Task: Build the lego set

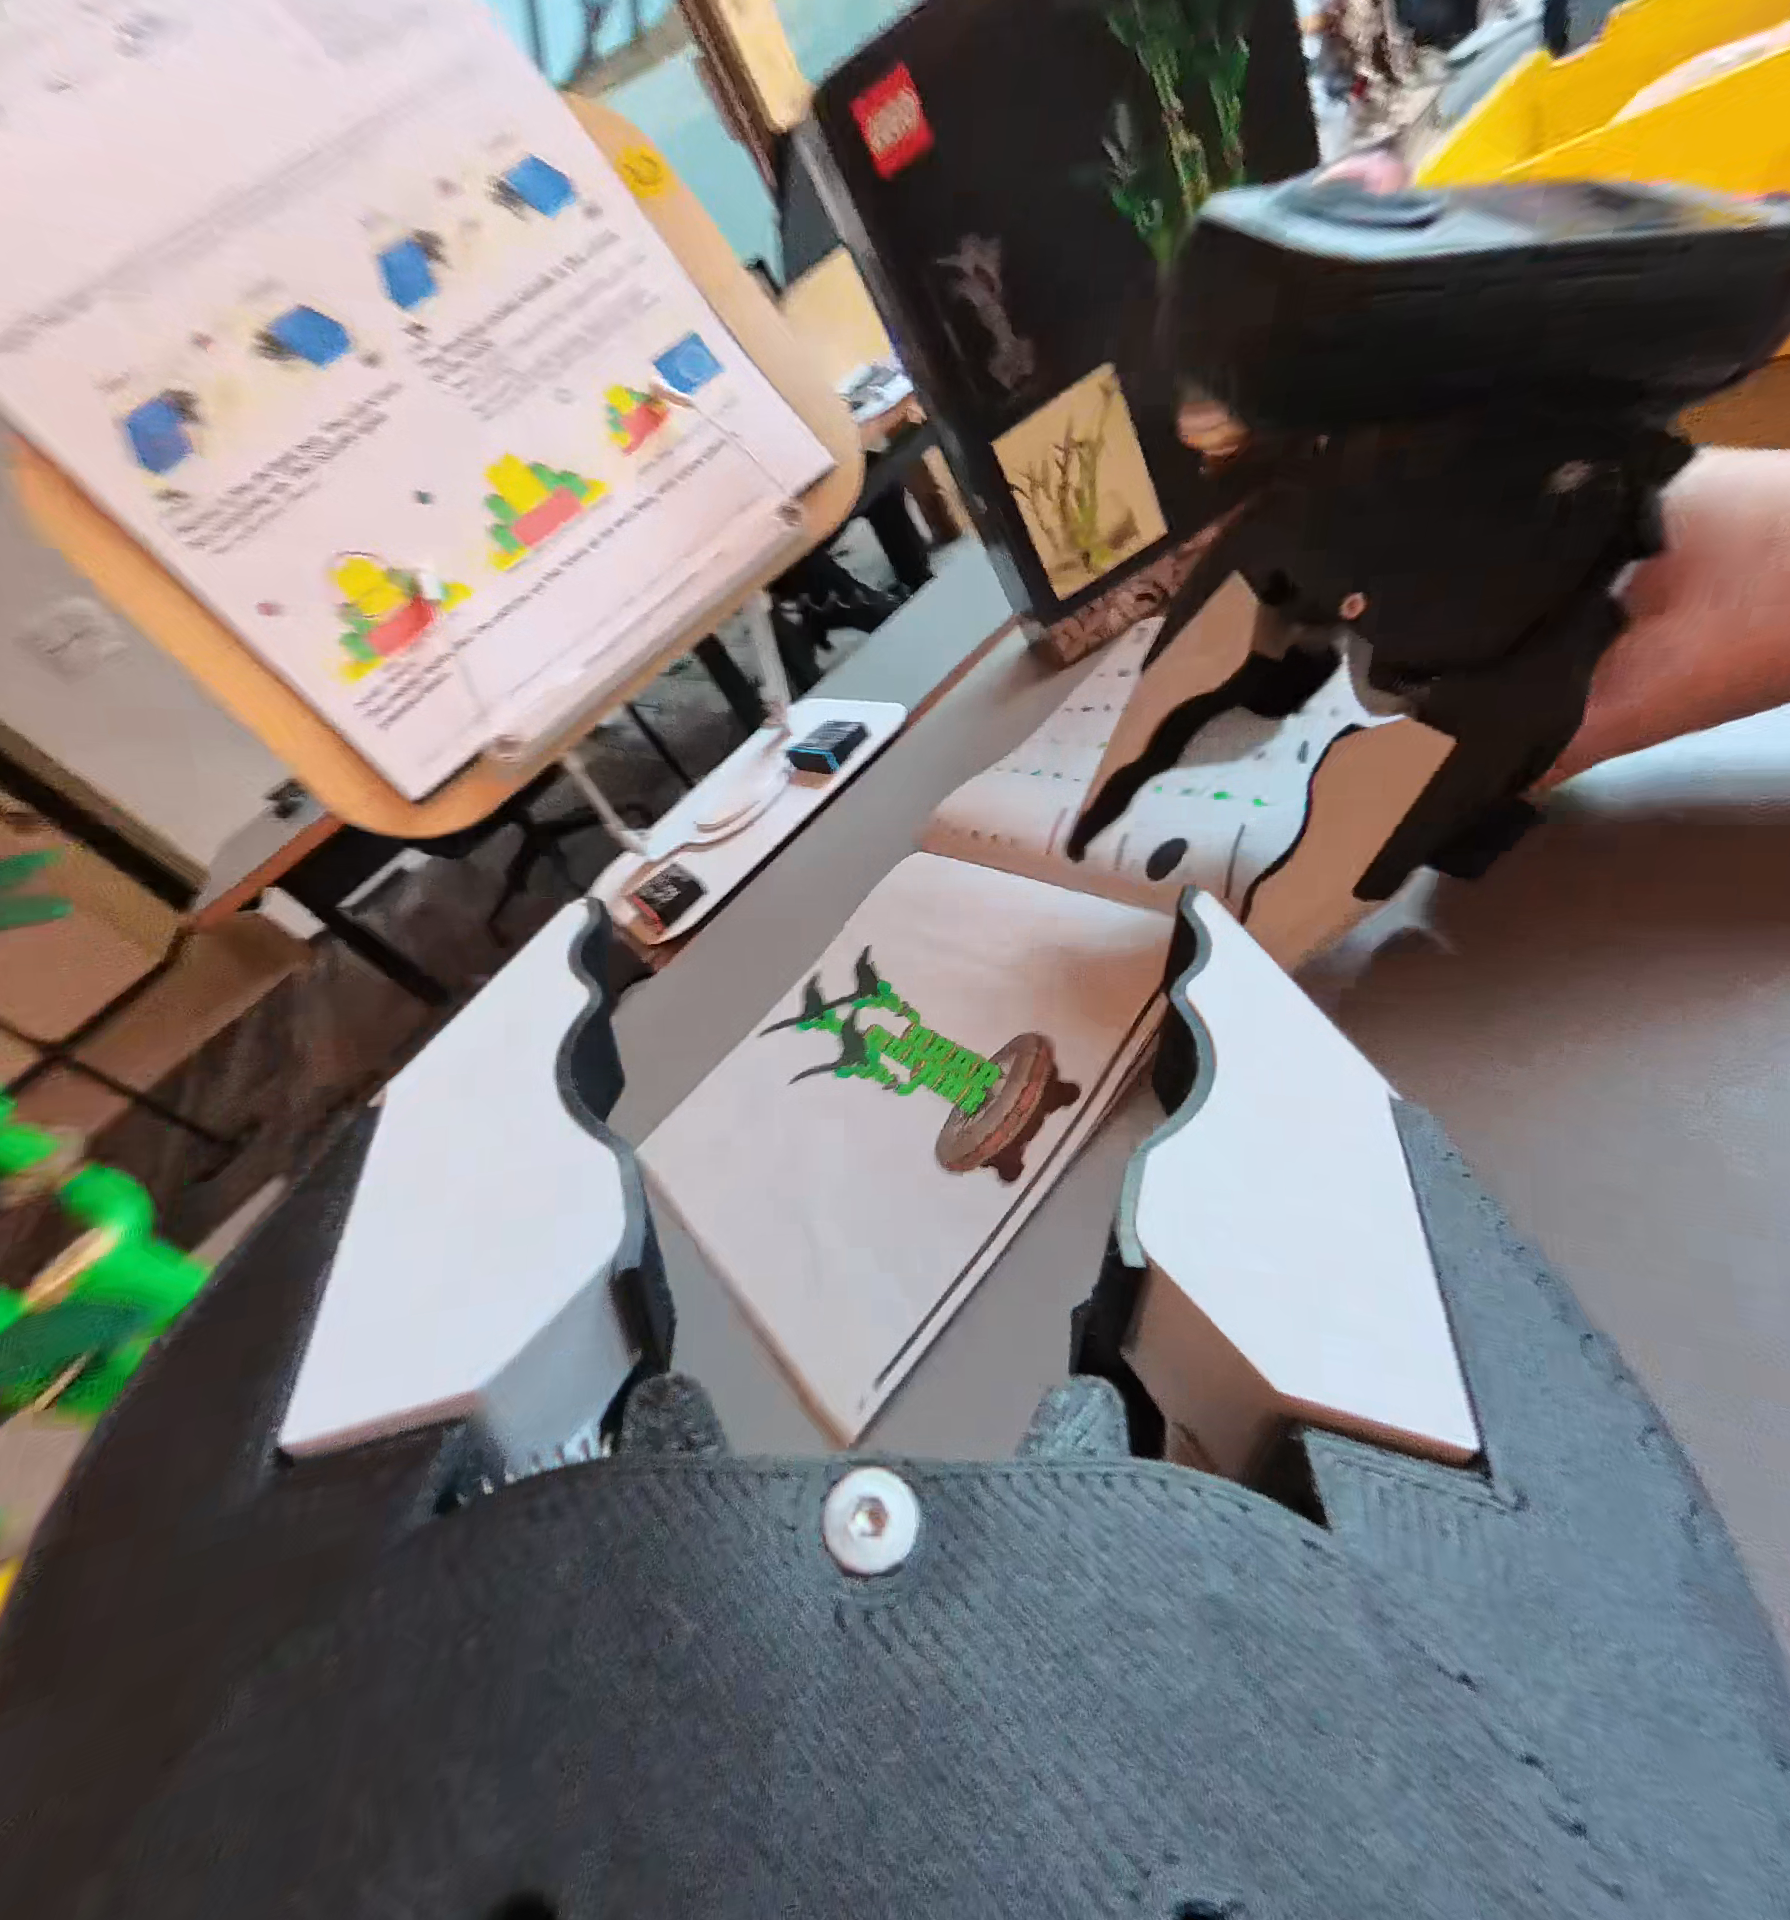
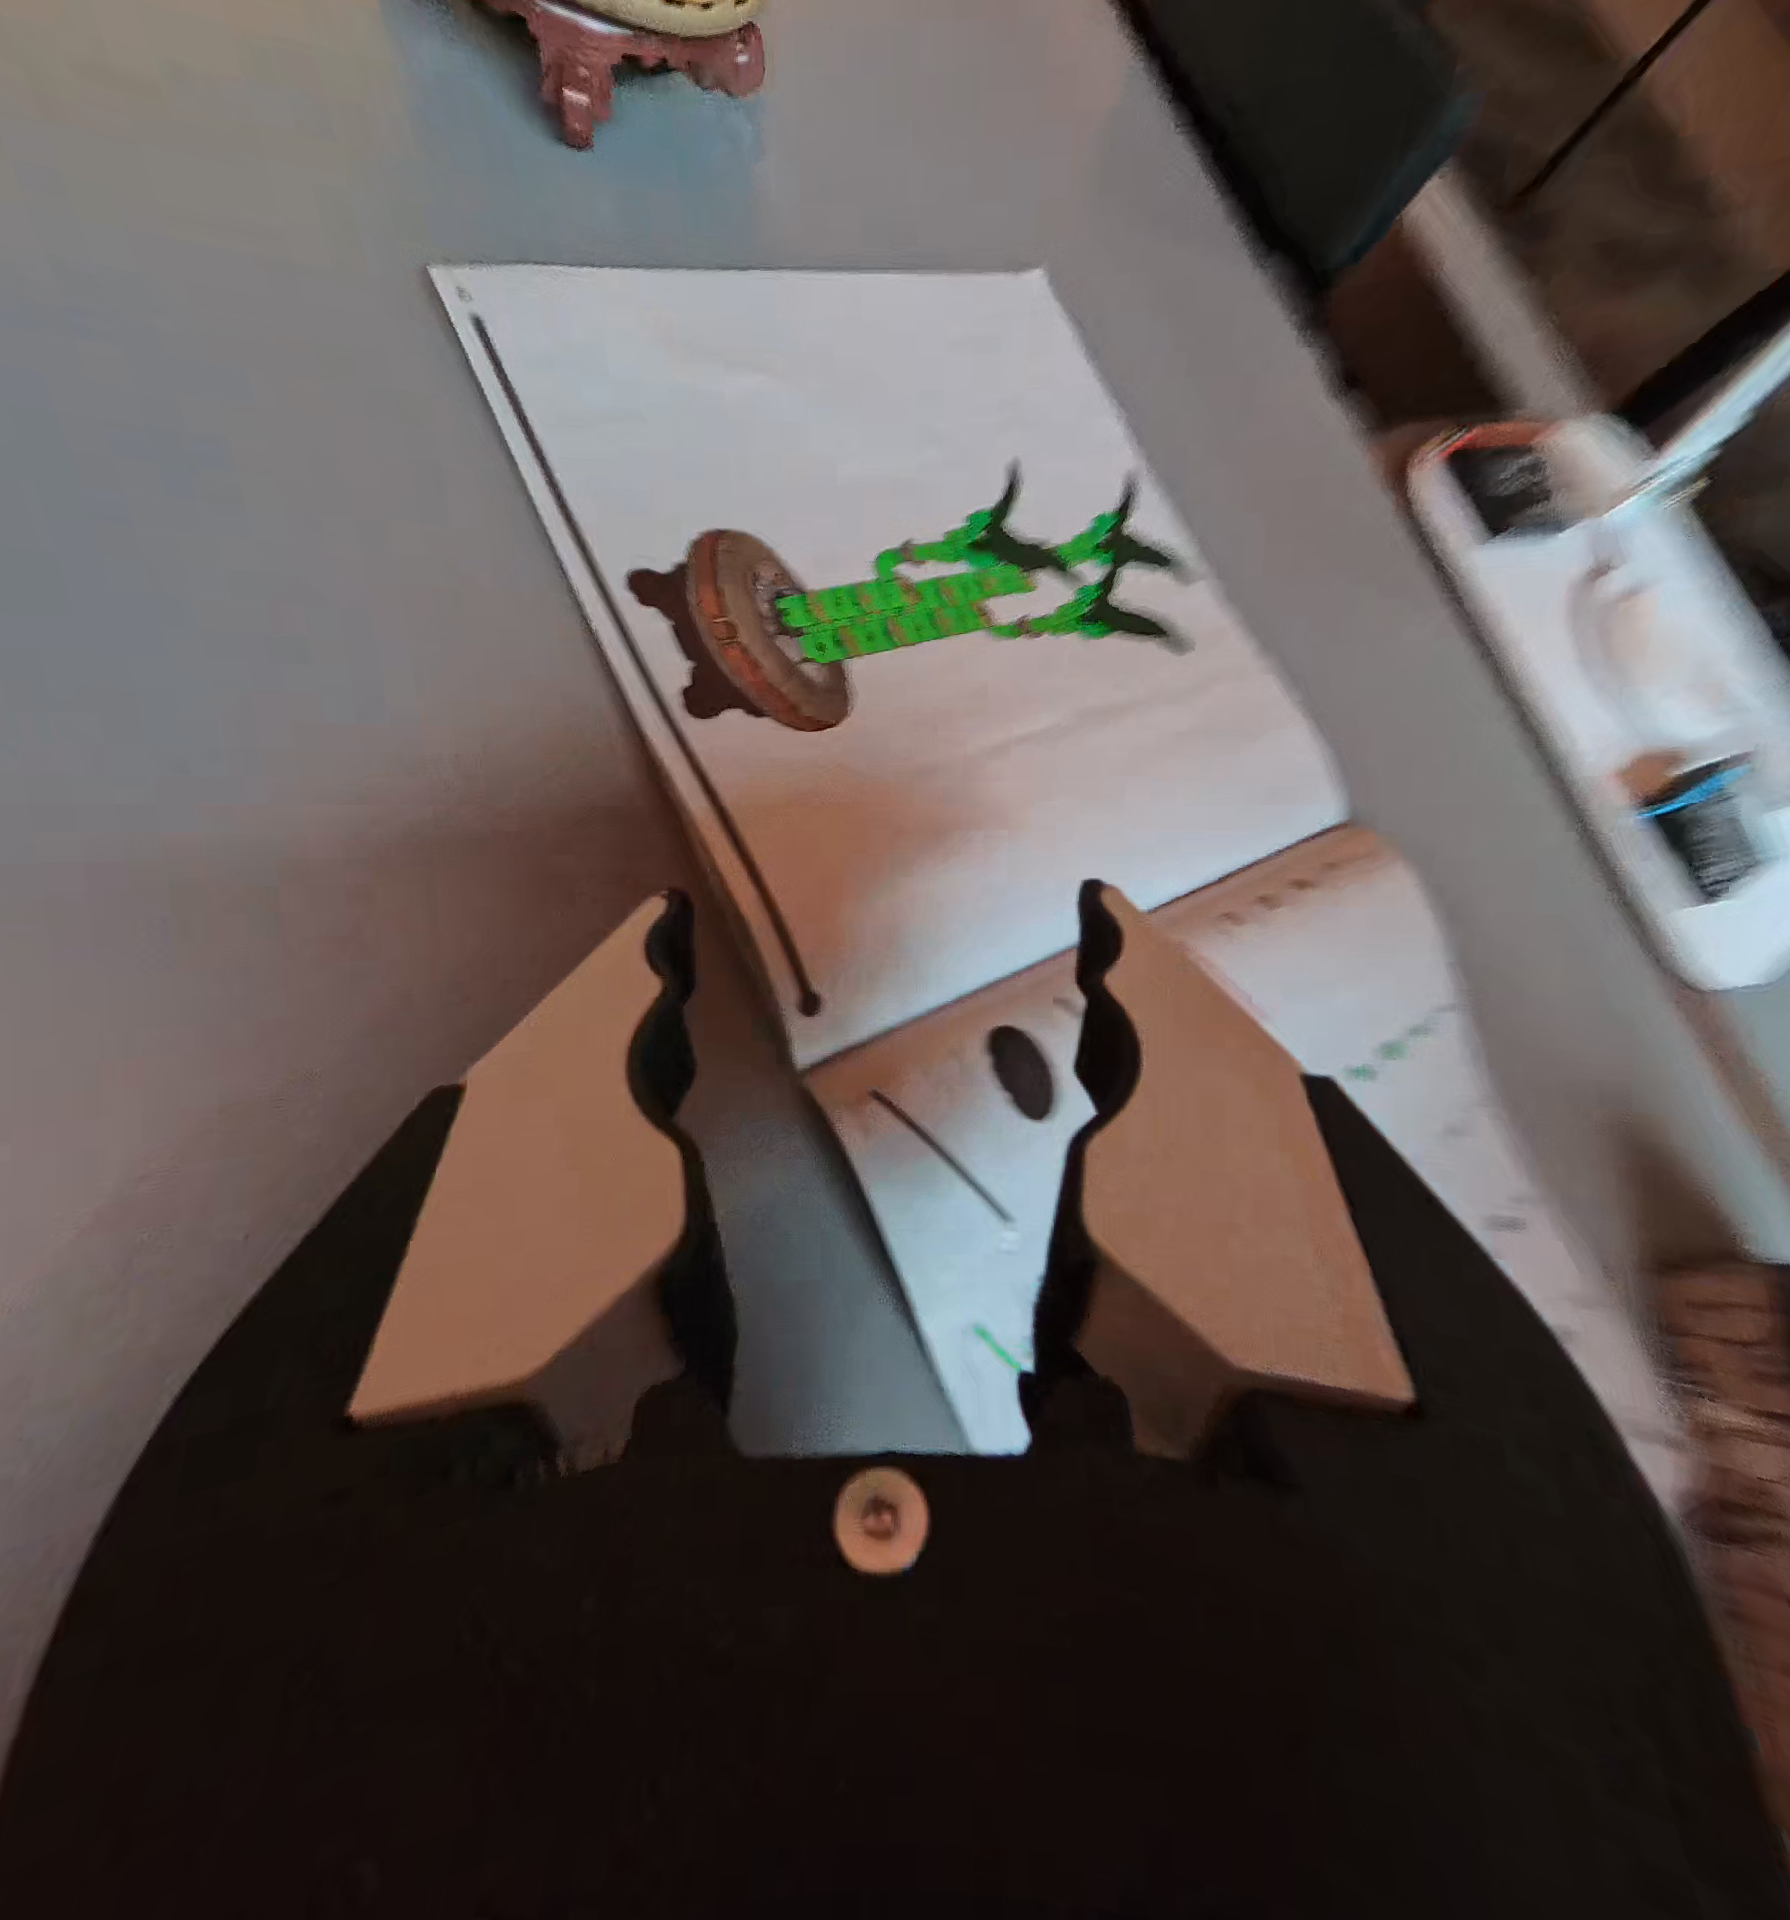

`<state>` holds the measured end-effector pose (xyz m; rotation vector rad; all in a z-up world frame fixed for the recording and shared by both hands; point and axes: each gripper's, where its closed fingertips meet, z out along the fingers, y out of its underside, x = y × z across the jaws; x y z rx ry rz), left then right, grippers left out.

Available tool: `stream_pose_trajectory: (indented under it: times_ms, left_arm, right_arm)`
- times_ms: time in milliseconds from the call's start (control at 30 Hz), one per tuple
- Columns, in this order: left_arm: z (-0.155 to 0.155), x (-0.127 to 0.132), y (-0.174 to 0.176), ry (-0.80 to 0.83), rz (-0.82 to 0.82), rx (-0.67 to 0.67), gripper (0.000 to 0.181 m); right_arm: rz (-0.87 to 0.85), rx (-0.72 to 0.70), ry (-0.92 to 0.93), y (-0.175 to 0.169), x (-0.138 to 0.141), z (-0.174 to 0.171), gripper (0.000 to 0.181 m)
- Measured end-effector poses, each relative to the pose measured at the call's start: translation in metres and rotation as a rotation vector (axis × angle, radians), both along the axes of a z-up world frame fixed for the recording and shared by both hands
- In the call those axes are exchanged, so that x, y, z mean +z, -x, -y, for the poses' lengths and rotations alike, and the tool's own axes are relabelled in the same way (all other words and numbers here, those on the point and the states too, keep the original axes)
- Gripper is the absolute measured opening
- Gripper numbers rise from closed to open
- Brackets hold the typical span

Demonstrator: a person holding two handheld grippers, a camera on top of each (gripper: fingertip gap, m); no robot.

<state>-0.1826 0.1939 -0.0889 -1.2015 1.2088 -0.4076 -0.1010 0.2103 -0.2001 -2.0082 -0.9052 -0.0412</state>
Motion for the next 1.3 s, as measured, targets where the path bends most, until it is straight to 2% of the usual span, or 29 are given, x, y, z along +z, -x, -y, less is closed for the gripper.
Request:
stream_pose_trajectory:
  times_ms: [100, 167, 233, 333, 433, 500, 600, 733, 867, 1033, 1300]
  left_arm:
    - [-0.014, -0.006, -0.037, 0.094, -0.017, -0.081, 0.099]
    - [-0.028, -0.014, -0.056, 0.179, -0.032, -0.121, 0.098]
    - [-0.04, -0.034, -0.067, 0.274, -0.089, -0.148, 0.097]
    - [-0.044, -0.067, -0.067, 0.385, -0.145, -0.179, 0.095]
    - [-0.034, -0.089, -0.055, 0.42, -0.183, -0.222, 0.087]
    - [-0.034, -0.086, -0.052, 0.391, -0.196, -0.216, 0.091]
    - [-0.025, -0.08, -0.055, 0.393, -0.198, -0.243, 0.096]
    - [-0.031, -0.094, -0.047, 0.32, -0.315, -0.192, 0.098]
    - [-0.036, -0.111, -0.037, 0.335, -0.418, -0.152, 0.098]
    - [-0.04, -0.115, -0.033, 0.27, -0.477, -0.102, 0.099]
    - [-0.04, -0.122, -0.03, 0.386, -0.476, -0.107, 0.093]
  right_arm:
    - [0.142, -0.007, -0.186, -0.007, 0.026, 0.002, 0.064]
    - [0.12, -0.029, -0.222, -0.011, 0.034, 0.005, 0.063]
    - [0.063, -0.045, -0.2, -0.017, 0.032, 0.008, 0.063]
    - [-0.007, -0.053, -0.137, -0.027, 0.025, 0.009, 0.063]
    - [-0.107, -0.028, -0.069, -0.025, 0.02, 0.011, 0.064]
    - [-0.201, 0.001, -0.02, -0.018, 0.018, 0.014, 0.065]
    - [-0.229, 0.002, 0.011, -0.017, 0.012, 0.015, 0.069]
    - [-0.226, -0.005, 0.04, -0.02, 0.007, 0.017, 0.072]
    - [-0.211, -0.006, 0.062, -0.02, 0.002, 0.019, 0.072]
    - [-0.174, -0.002, 0.095, -0.021, -0.007, 0.02, 0.072]
    - [-0.183, -0.035, 0.136, -0.032, -0.011, 0.022, 0.069]
